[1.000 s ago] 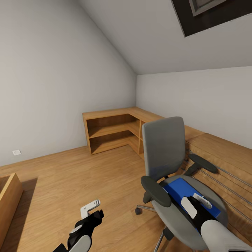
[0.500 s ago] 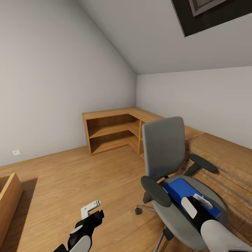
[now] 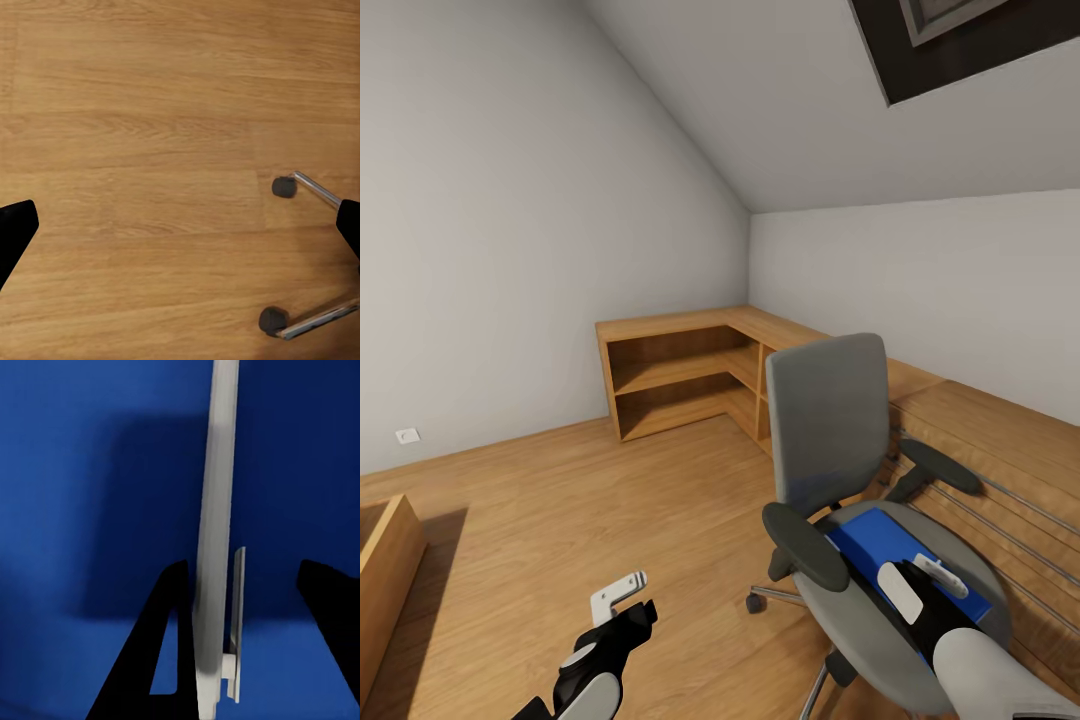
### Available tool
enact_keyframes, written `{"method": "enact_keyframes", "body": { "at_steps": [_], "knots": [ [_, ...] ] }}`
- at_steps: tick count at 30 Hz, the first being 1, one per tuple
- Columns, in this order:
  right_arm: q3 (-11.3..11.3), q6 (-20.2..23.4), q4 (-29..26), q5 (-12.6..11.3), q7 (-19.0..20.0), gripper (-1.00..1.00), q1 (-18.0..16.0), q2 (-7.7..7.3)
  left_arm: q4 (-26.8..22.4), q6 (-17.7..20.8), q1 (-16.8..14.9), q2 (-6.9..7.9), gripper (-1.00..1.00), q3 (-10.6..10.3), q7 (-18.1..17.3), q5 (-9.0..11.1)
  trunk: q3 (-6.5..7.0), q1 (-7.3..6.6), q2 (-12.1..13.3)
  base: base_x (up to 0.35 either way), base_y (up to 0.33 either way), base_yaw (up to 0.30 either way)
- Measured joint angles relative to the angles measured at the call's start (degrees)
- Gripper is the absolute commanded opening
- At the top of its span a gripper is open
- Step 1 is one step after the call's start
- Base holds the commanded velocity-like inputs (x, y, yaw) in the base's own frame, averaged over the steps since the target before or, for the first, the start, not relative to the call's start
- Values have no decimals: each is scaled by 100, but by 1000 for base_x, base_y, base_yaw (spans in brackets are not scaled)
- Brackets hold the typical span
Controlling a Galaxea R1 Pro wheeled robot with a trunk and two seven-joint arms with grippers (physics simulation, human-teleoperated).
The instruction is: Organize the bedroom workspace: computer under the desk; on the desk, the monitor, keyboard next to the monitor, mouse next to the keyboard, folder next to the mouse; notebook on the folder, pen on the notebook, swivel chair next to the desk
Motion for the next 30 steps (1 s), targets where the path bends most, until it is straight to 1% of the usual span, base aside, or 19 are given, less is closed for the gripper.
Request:
{"method": "enact_keyframes", "body": {
  "at_steps": [30],
  "knots": [
    [6, 1, 0, -13, -10, -100, 0, -3, -3, 0, 0, 1, 100, 0, 0, -11, 0, 0, 0, 0, 0, 0]
  ]
}}
